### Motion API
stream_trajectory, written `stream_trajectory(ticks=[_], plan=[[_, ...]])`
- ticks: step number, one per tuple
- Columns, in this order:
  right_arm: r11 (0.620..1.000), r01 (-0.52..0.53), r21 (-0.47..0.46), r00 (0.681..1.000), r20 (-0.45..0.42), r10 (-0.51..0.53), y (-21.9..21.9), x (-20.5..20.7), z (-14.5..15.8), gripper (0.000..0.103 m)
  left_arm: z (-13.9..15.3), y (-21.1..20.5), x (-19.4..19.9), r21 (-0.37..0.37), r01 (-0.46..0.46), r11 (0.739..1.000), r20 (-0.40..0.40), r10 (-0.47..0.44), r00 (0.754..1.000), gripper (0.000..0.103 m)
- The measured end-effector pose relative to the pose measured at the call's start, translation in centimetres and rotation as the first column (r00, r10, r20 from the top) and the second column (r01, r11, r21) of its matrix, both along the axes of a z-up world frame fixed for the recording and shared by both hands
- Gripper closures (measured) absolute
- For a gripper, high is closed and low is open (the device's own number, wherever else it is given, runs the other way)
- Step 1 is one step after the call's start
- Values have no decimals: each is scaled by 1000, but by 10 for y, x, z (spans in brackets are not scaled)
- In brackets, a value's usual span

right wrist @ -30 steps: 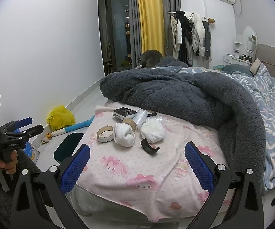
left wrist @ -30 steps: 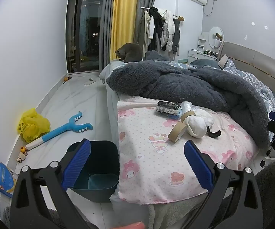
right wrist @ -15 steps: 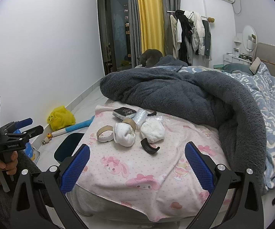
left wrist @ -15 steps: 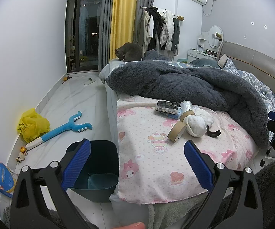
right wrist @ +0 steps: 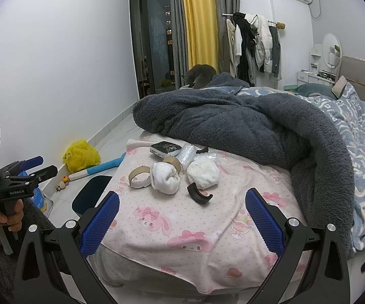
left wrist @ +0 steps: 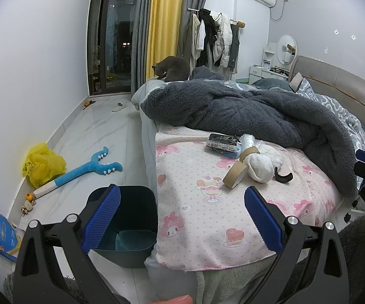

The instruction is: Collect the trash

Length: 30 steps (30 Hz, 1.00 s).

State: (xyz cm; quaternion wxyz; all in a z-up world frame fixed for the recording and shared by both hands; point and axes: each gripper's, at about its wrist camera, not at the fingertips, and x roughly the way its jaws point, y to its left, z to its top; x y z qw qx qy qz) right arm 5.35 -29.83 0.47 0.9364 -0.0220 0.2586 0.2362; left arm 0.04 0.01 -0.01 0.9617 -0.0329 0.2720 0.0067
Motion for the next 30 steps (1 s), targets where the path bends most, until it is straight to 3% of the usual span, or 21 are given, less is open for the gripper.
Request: stream_trajectory(ticks=[30], plan=[[1000, -4, -5, 1000, 2, 4, 2, -1, -1, 3, -1, 2, -3, 5, 1, 1000, -5, -1, 1000, 3]])
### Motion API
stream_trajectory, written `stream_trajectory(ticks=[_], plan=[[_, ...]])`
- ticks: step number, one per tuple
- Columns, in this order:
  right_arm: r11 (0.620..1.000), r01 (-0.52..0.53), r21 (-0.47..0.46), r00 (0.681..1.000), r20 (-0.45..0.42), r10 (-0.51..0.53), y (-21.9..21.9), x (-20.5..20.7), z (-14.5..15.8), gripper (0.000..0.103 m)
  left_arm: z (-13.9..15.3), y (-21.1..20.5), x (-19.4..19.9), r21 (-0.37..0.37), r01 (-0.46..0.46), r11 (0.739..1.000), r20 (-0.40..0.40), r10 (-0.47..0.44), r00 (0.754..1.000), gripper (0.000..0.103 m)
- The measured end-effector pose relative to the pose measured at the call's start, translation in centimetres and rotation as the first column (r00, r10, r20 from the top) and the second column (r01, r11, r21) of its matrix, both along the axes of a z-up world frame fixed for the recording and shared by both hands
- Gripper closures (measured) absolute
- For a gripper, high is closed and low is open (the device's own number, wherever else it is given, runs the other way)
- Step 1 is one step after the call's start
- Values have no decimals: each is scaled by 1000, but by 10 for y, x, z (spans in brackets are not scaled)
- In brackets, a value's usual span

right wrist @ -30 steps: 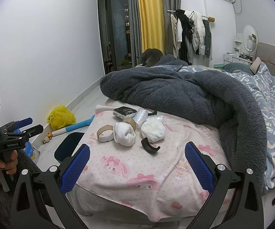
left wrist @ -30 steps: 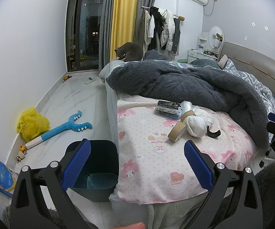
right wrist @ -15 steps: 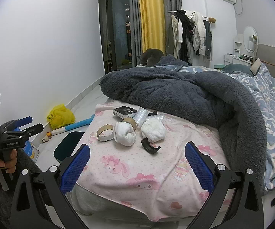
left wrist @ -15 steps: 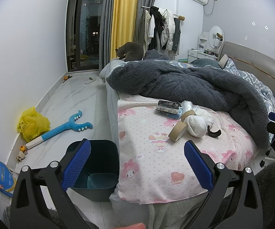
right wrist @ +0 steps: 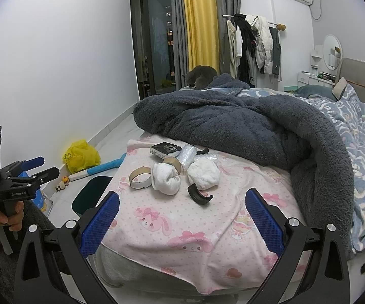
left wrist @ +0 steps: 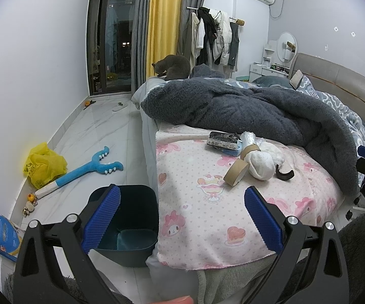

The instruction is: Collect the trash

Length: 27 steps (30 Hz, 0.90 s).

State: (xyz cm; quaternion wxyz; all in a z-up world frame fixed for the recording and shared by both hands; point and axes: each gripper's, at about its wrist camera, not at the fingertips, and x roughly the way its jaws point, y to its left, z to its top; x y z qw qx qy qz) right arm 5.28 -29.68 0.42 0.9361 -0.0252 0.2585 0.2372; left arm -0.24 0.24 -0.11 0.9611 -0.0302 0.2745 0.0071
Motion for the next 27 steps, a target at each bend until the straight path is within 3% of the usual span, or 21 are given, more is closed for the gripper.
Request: stream_trajectory(ticks=[11, 21, 24, 27], plan=[[1000, -11, -26, 1000, -19, 10, 3, 3, 2, 3, -4, 0, 4, -8, -3, 1000, -5, 3, 1000, 3], [994, -97, -57, 994, -50, 94, 24, 26, -15, 4, -15, -7, 31, 1, 119, 993, -66, -118, 991, 4], [991, -101, -84, 993, -63, 96, 29, 40, -27, 17, -18, -11, 39, 13, 144, 989, -72, -143, 987, 4], [989, -111, -96, 990, -96, 102, 29, 57, -39, 20, -17, -16, 51, 33, 183, 983, -58, -181, 982, 5]])
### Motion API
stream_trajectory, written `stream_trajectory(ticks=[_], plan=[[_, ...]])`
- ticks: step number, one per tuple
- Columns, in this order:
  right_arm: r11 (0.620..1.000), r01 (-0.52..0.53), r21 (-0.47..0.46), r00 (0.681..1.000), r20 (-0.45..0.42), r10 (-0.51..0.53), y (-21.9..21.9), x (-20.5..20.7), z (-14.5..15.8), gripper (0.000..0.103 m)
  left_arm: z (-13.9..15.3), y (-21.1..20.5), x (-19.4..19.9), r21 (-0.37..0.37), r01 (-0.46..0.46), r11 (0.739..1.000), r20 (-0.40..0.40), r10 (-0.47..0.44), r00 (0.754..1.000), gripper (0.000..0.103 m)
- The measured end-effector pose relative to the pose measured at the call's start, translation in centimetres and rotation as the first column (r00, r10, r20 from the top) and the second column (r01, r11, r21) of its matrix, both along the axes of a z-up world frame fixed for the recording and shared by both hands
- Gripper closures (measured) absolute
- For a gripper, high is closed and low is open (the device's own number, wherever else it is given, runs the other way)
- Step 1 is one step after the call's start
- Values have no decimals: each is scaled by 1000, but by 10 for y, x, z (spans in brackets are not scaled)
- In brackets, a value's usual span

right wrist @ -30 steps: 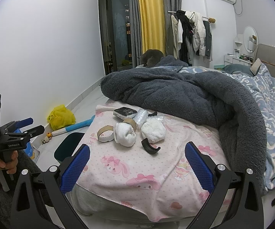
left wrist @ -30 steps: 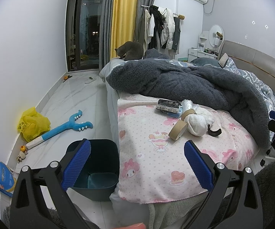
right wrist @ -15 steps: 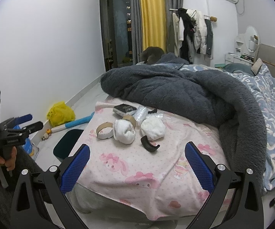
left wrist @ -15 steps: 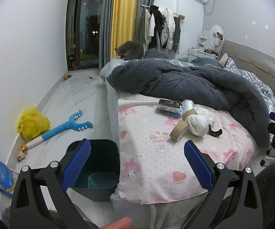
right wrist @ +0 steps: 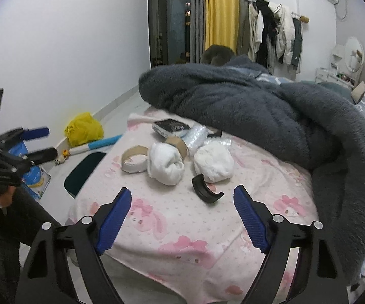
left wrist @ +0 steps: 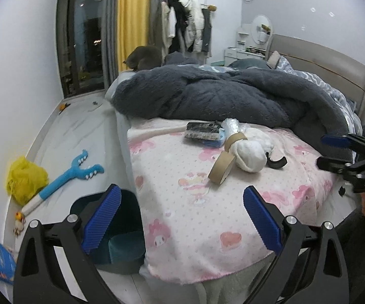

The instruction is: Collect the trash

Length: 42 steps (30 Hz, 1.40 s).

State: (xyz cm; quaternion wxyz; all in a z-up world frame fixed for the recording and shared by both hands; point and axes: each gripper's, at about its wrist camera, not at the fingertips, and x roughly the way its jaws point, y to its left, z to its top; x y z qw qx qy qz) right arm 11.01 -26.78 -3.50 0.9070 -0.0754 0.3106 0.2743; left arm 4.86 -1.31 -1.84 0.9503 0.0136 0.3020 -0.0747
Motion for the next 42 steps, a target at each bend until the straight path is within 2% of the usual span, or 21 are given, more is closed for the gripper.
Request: stream_trajectory(ticks=[3, 6, 13, 15, 22, 25, 28, 33, 36, 40, 42], plan=[[1000, -8, -12, 1000, -26, 7, -2, 18, -11, 24, -4, -4, 11, 0, 44, 999, -1, -44, 999, 8], [1000, -24, -17, 998, -57, 23, -3, 35, -20, 31, -11, -11, 21, 18, 92, 996, -12, -92, 996, 21], [995, -91, -42, 991, -107, 86, 1, 60, -42, 43, -27, -38, 48, 57, 209, 976, -41, -207, 978, 30], [993, -110, -46, 987, -121, 104, 3, 66, -48, 47, -34, -41, 58, 61, 219, 974, -57, -216, 975, 32], [988, -143, -66, 983, -130, 134, 9, 83, -55, 52, -47, -48, 84, 35, 244, 969, -80, -241, 967, 40], [986, -150, -70, 980, -145, 139, 8, 91, -60, 58, -52, -51, 92, 41, 252, 967, -98, -247, 964, 46], [984, -161, -79, 976, -160, 147, 10, 97, -66, 63, -58, -52, 99, 26, 255, 967, -124, -250, 960, 48], [979, -193, -70, 968, -178, 178, 13, 101, -72, 66, -60, -57, 103, 14, 276, 961, -131, -271, 953, 48], [974, -208, -85, 963, -191, 189, 17, 103, -77, 67, -66, -60, 108, 28, 276, 961, -157, -268, 950, 55], [971, -217, -97, 960, -200, 195, 22, 106, -82, 68, -68, -64, 111, 13, 290, 957, -167, -284, 944, 56], [969, -221, -109, 960, -201, 196, 25, 107, -84, 71, -70, -64, 112, 5, 295, 955, -175, -290, 941, 58]])
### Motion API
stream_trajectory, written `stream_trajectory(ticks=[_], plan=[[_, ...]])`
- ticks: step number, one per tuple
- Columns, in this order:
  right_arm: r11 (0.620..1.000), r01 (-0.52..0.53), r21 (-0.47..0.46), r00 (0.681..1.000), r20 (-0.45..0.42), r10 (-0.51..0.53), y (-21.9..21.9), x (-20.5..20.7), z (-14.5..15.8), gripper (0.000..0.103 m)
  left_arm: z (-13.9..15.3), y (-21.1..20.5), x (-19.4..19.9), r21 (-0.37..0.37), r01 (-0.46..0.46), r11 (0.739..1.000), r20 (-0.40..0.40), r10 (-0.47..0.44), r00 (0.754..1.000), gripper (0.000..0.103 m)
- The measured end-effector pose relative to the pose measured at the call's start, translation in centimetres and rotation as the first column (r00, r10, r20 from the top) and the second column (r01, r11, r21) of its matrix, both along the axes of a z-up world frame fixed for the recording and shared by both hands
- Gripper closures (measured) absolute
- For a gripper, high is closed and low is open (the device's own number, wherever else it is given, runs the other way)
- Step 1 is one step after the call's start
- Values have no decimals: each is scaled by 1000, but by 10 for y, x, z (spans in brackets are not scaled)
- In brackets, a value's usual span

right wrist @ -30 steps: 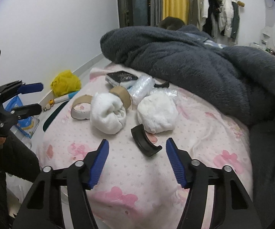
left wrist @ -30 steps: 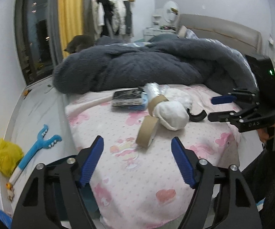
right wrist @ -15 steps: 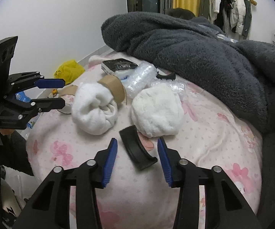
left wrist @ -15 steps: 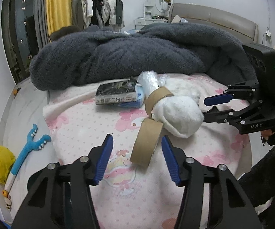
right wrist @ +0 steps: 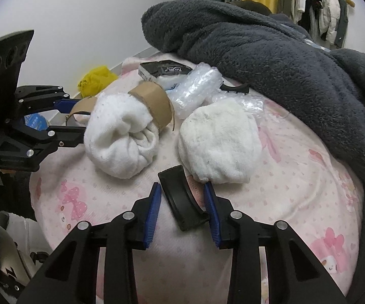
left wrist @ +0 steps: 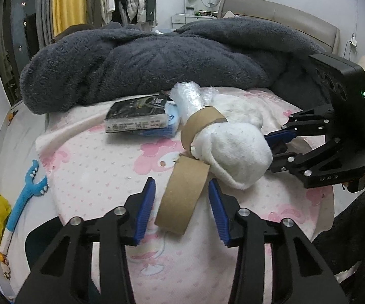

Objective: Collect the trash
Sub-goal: 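Close the left gripper on the brown tape roll while the right gripper grasps the black curved piece, then carry the tape roll and black piece over the teal bin with both grippers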

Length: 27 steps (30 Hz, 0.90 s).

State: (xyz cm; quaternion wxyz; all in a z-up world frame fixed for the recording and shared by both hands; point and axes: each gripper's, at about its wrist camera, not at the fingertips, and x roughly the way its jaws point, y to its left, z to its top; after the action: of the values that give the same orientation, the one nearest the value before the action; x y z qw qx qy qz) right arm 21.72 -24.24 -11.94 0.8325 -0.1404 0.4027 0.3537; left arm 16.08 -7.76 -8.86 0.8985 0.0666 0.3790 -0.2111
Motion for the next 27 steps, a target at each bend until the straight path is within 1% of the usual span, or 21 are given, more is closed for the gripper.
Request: stream_trajectory(ticks=[1, 2, 3, 5, 7, 9, 10, 15, 20, 23, 27], plan=[[1000, -4, 3, 1000, -2, 4, 1, 0, 0, 74, -1, -1, 1, -3, 0, 1000, -7, 0, 1000, 59], [1000, -7, 8, 1000, -3, 7, 1, 0, 1, 79, -2, -1, 2, -4, 0, 1000, -10, 0, 1000, 59], [1000, -7, 9, 1000, -2, 8, 1, 0, 2, 80, -3, -1, 3, -6, -1, 1000, -12, 1, 1000, 59], [1000, -9, 12, 1000, -1, 9, 1, -1, 3, 81, -4, -3, 4, -6, -1, 1000, -12, 1, 1000, 59], [1000, -8, 24, 1000, -4, 8, -1, -2, 5, 81, -5, -4, 6, -3, -1, 1000, -16, 1, 1000, 63], [999, -8, 35, 1000, -7, 8, -3, -2, 8, 81, -6, -4, 7, 1, -3, 1000, -18, 3, 1000, 65], [999, -8, 41, 1000, -7, 9, -4, -3, 9, 81, -6, -3, 7, -1, -3, 1000, -23, 3, 1000, 69], [997, -4, 82, 1000, 8, 3, -8, -7, 23, 81, -5, -3, 9, -13, -9, 1000, -39, 8, 999, 80], [986, 29, 163, 999, 38, -35, -13, -5, 44, 81, -4, 4, 10, -36, -42, 998, -55, 40, 998, 80], [980, 49, 194, 996, 58, -62, -11, -3, 54, 81, -3, 11, 12, -52, -73, 996, -63, 70, 996, 80], [967, 65, 245, 995, 60, -82, -4, 1, 64, 81, 2, 22, 13, -79, -118, 990, -61, 113, 992, 80]])
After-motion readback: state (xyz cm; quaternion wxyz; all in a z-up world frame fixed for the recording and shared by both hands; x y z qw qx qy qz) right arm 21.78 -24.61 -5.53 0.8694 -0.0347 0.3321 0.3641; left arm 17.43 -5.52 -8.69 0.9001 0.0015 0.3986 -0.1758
